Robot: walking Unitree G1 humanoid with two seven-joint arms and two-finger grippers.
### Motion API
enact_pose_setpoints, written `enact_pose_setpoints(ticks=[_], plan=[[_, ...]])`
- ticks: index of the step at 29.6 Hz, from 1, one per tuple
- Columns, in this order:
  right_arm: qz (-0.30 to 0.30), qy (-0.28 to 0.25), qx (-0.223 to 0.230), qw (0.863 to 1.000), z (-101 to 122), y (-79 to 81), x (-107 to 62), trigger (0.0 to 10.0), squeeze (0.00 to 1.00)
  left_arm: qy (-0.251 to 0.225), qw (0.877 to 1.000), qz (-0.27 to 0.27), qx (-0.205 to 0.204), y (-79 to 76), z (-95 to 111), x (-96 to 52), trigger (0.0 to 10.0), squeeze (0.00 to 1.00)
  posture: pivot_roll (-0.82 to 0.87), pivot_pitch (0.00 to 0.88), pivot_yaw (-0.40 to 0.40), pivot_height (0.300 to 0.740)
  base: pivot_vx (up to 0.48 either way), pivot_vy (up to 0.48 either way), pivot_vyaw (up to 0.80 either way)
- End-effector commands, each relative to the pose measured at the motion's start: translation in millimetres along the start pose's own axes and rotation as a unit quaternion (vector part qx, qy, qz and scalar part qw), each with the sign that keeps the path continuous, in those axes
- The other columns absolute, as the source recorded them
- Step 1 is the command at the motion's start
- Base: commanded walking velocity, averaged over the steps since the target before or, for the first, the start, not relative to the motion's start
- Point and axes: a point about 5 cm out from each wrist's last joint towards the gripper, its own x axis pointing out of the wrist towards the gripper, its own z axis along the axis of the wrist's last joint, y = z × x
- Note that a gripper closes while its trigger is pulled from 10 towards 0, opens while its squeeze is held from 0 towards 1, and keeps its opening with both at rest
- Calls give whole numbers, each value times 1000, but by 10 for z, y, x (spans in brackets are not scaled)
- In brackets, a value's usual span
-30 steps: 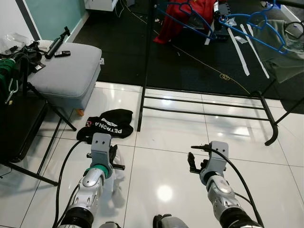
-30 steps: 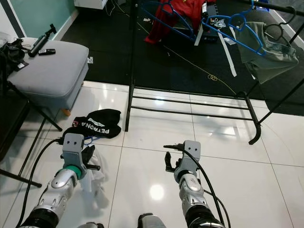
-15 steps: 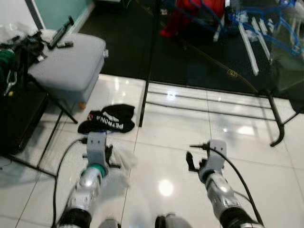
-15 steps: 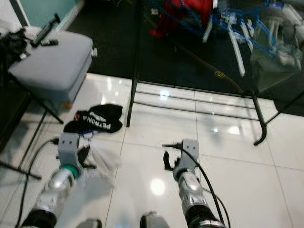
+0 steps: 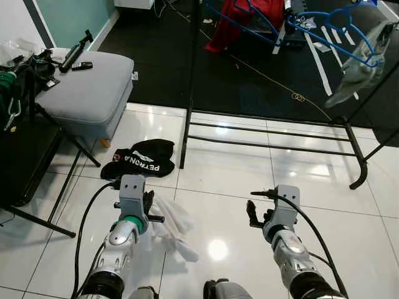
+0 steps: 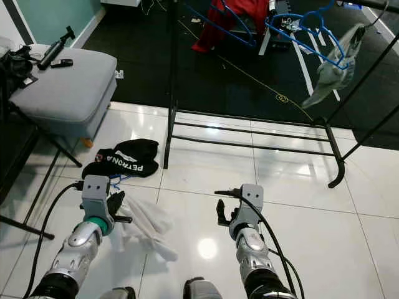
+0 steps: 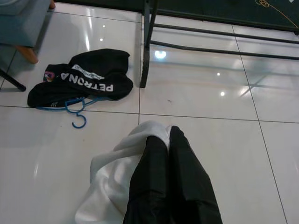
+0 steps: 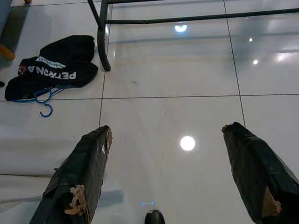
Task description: Hang hanger
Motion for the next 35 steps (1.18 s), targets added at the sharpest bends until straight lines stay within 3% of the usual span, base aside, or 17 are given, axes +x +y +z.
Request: enact_pose_setpoints(ticks=[1, 35], plan=[[-6, 16, 3, 1000, -79, -26, -29, 10000, 0, 6, 1000, 3, -5, 0, -34, -13, 10000, 0, -11, 105, -1, 740, 0, 0, 0], [-5, 17, 1, 1000, -59, -19, -14, 10000, 0, -1, 1000, -6, -5, -22, -2, -7, 10000, 0, -7, 91, -6, 740, 0, 43, 0]])
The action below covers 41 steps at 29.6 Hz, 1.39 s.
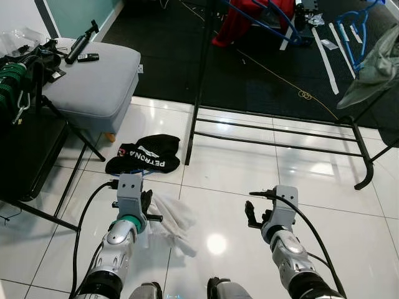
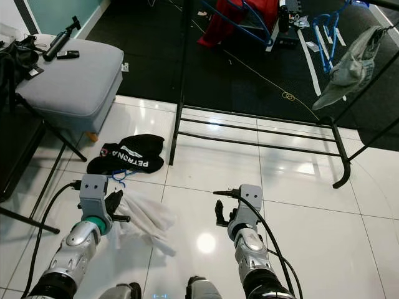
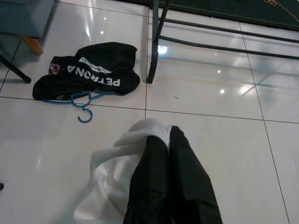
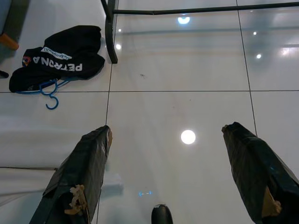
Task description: Hang hanger
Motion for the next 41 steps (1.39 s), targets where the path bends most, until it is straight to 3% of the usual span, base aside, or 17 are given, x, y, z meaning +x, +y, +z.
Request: enact_pose_setpoints(ticks=[1, 10, 11, 14, 19, 23, 26, 27, 29, 30, 32, 33, 34, 35, 36, 41], plan=[[-5, 14, 1, 1000, -60, -25, -19, 10000, 0, 0, 1000, 0, -1, -13, -7, -8, 10000, 0, -7, 91, -6, 740, 0, 0, 0], [-4, 14, 0, 1000, -57, -23, -17, 10000, 0, -10, 1000, -12, 25, -29, 29, -3, 10000, 0, -9, 86, -7, 740, 0, -53, 0], [-5, 13, 0, 1000, -51, -28, -15, 10000, 0, -9, 1000, -4, -6, -21, 22, -1, 10000, 0, -10, 85, -7, 740, 0, -480, 0], [-5, 11, 0, 1000, -35, -35, -11, 10000, 0, -4, 1000, 8, -14, 4, 14, 0, 10000, 0, -10, 84, -8, 740, 0, 0, 0], [-2, 9, -2, 1000, -23, -26, -5, 10000, 0, -2, 1000, -3, 3, -5, 16, -1, 10000, 0, -6, 79, -11, 740, 0, 0, 0], [23, -9, -32, 999, 79, 23, 29, 10000, 0, -14, 1000, 9, 19, 55, 106, 18, 10000, 0, -8, 86, -16, 740, 0, 0, 0], [75, -22, -37, 996, 178, 112, 59, 10000, 0, -14, 997, 3, 75, 103, 187, 40, 10000, 0, -12, 89, -14, 740, 0, 0, 0], [75, -22, -37, 996, 178, 112, 59, 10000, 0, -14, 997, 3, 75, 103, 187, 40, 10000, 0, -12, 89, -14, 740, 0, 0, 0], [180, -33, -59, 981, 252, 290, 42, 10000, 0, -24, 990, -42, 131, 79, 280, 44, 10000, 0, -17, 94, -13, 740, 0, 0, 0], [180, -33, -59, 981, 252, 290, 42, 10000, 0, -24, 990, -42, 131, 79, 280, 44, 10000, 0, -17, 94, -13, 740, 0, 0, 0], [282, -32, -108, 953, 273, 449, -18, 10000, 0, -46, 977, -107, 177, 4, 389, 23, 10000, 0, -21, 97, -12, 740, 0, 0, 0], [282, -32, -108, 953, 273, 449, -18, 10000, 0, -46, 977, -107, 177, 4, 389, 23, 10000, 0, -21, 97, -12, 740, 0, 0, 0], [350, -26, -146, 925, 275, 532, -79, 10000, 0, -64, 963, -155, 209, -54, 501, 2, 10000, 0, -22, 99, -14, 740, 0, 0, 0], [350, -26, -146, 925, 275, 532, -79, 10000, 0, -64, 963, -155, 209, -54, 501, 2, 10000, 0, -22, 99, -14, 740, 0, 0, 0], [375, -37, -164, 912, 303, 567, -111, 10000, 0, -73, 959, -169, 214, -74, 590, 2, 10000, 0, -22, 99, -14, 740, 0, 0, 0], [403, -95, -211, 886, 414, 687, -168, 10000, 0, -117, 959, -175, 188, -105, 846, 16, 10000, 0, -23, 108, -20, 740, 0, 0, 0]])
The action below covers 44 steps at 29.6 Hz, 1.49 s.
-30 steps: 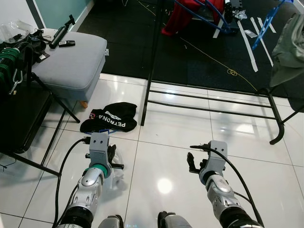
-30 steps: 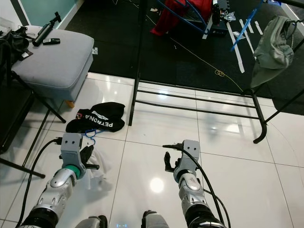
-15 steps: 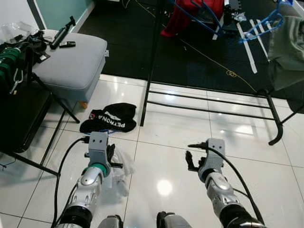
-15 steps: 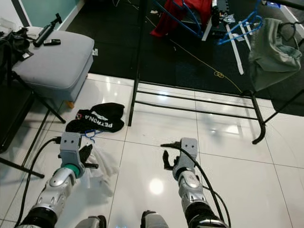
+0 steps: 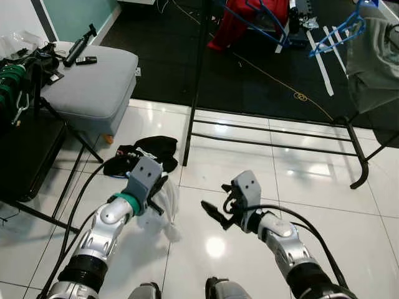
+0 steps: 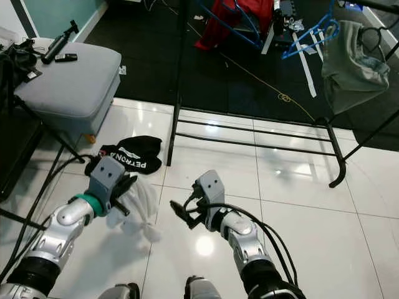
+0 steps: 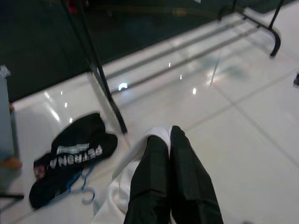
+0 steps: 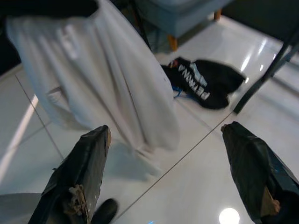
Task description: Hang hanger
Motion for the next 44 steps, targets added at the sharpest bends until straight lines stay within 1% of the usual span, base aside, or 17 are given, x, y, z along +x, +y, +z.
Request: enact_pose_setpoints(ticks=[1, 4, 6, 7, 8, 11, 12, 13, 19, 25, 26, 28, 30, 31, 35, 40, 44], plan=[[13, -10, -17, 1000, 17, 40, -7, 10000, 0, -23, 1000, -6, -8, 8, 107, 25, 10000, 0, -23, 108, -20, 740, 0, 0, 0], [8, -31, -34, 999, 87, 49, 24, 10000, 0, -49, 998, -35, -1, -30, 217, 33, 10000, 0, -22, 109, -26, 740, 0, 0, 0], [-4, -52, -51, 997, 174, 34, 41, 10000, 0, -75, 994, -72, 33, -91, 350, 27, 10000, 0, -20, 109, -30, 740, 0, 0, 0], [-4, -52, -51, 997, 174, 34, 41, 10000, 0, -75, 994, -72, 33, -91, 350, 27, 10000, 0, -20, 109, -30, 740, 0, 0, 0], [-24, -70, -56, 996, 246, -1, 42, 10000, 0, -93, 990, -98, 52, -127, 452, 20, 10000, 0, -24, 111, -26, 740, 0, 0, 0], [-31, -87, -47, 995, 302, -19, 34, 10000, 0, -99, 987, -111, 57, -137, 506, 13, 10000, 0, -25, 111, -24, 740, 0, 0, 0], [-32, -96, -41, 994, 328, -25, 30, 10000, 94, -102, 987, -114, 57, -136, 527, 13, 10000, 0, -25, 111, -24, 740, 0, 0, 0], [-36, -109, -37, 993, 359, -32, 24, 10000, 1000, -107, 986, -119, 55, -135, 556, 10, 10000, 0, -25, 111, -24, 740, 0, 0, 0], [-18, -150, -22, 988, 452, -19, 5, 10000, 1000, -131, 982, -129, 49, -124, 742, 20, 10000, 0, -26, 109, -23, 740, 0, 0, 0], [69, -119, -26, 990, 399, 151, 67, 10000, 1000, -141, 974, -167, 54, -220, 877, -11, 10000, 0, -22, 111, -28, 740, 0, 0, 0], [69, -119, -26, 990, 399, 151, 67, 10000, 1000, -141, 974, -167, 54, -220, 877, -11, 10000, 0, -22, 111, -28, 740, 0, 0, 0], [86, -85, -50, 991, 364, 171, 111, 10000, 1000, -144, 970, -188, 56, -281, 909, -26, 10000, 0, -20, 111, -31, 740, 0, 0, 0], [86, -85, -50, 991, 364, 171, 111, 10000, 1000, -144, 970, -188, 56, -281, 909, -26, 10000, 0, -20, 111, -31, 740, 0, 0, 0], [80, -66, -65, 992, 356, 145, 142, 10000, 0, -147, 968, -199, 55, -304, 940, -40, 10000, 0, -20, 111, -32, 740, 0, 0, 0], [54, -46, -73, 995, 403, 59, 226, 10000, 0, -147, 961, -227, 51, -342, 1015, -88, 10000, 0, -17, 111, -32, 740, 0, 0, 0], [41, -42, -75, 995, 402, 50, 260, 10000, 0, -146, 959, -239, 43, -357, 1063, -115, 10000, 0, -12, 109, -34, 740, 0, 0, 0], [26, -57, -48, 997, 418, 54, 284, 10000, 0, -137, 956, -257, 40, -368, 1090, -151, 10000, 0, -9, 108, -30, 740, 0, 0, 0]])
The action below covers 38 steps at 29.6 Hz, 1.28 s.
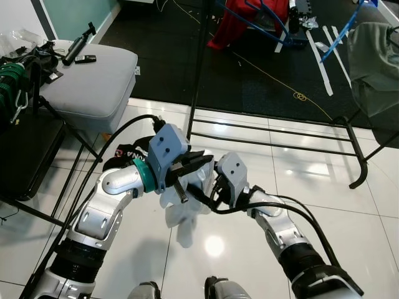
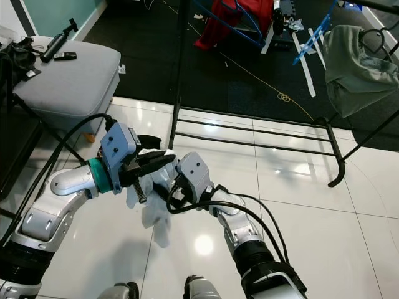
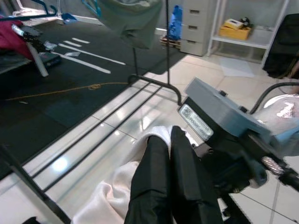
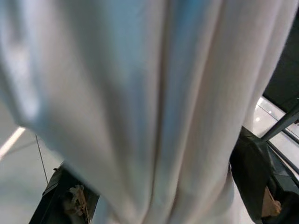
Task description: Hang hanger
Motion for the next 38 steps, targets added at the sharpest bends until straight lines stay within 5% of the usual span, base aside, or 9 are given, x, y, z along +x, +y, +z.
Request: enact_pose_setpoints(ticks=[1, 2, 3, 5, 6, 7, 26, 31, 38], plan=[[-10, 6, 19, 1000, -54, -3, -19, 10000, 0, -8, 1000, -24, -5, -73, 49, 7, 10000, 0, -9, 108, -30, 740, 0, 0, 0], [-9, 5, 19, 1000, -53, 3, -16, 10000, 0, -8, 1000, -25, -7, -74, 56, 7, 10000, 0, -10, 106, -30, 740, 0, 0, 0], [-8, 4, 19, 1000, -53, 6, -15, 3843, 0, -9, 1000, -25, -9, -74, 61, 6, 10000, 0, -10, 106, -30, 740, 0, 0, 0], [-9, 1, 20, 1000, -49, 9, -12, 3843, 0, -7, 1000, -25, -10, -73, 67, 4, 10000, 0, -10, 105, -29, 740, 0, 0, 0], [-11, -3, 22, 1000, -43, 9, -11, 2627, 0, -5, 1000, -23, -11, -69, 71, 2, 10000, 0, -10, 105, -29, 740, 0, 0, 0], [-14, -8, 26, 1000, -36, 6, -9, 0, 0, -1, 1000, -22, -10, -65, 71, -2, 10000, 0, -9, 104, -29, 740, 0, 0, 0], [-34, -22, 35, 999, -49, -34, -80, 0, 0, 62, 993, 87, 40, 178, -93, -82, 10000, 0, -10, 87, -32, 740, 0, 0, 0], [-75, -47, 46, 995, 27, -206, -200, 0, 0, 115, 968, 216, 49, 498, -226, -242, 10000, 0, -17, 85, -30, 740, 0, 0, 0], [-73, -55, 45, 995, 72, -238, -212, 0, 0, 128, 958, 253, 35, 583, -266, -299, 10000, 0, -16, 86, -30, 740, 0, 0, 0]])
